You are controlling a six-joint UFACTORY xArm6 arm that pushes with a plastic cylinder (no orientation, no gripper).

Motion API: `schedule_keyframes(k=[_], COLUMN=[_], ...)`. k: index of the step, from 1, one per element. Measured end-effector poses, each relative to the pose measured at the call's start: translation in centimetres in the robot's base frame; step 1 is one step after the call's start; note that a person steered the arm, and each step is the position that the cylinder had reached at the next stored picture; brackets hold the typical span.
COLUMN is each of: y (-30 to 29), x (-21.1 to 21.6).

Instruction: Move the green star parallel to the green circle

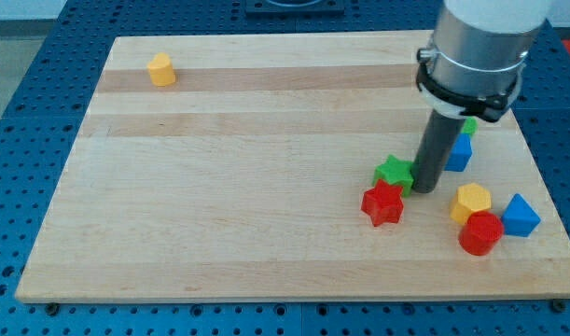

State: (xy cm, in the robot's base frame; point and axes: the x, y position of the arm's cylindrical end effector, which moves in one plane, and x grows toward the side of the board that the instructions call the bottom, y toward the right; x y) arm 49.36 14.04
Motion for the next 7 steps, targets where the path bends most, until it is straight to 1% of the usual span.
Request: schedule_keyframes(k=[1, 2, 4, 5, 6, 7], y=[-1.6, -1.6, -1.3, -3.0, -4.2, -4.7], x=[0.0, 0.7, 5.6, 3.5, -0.5, -5.8])
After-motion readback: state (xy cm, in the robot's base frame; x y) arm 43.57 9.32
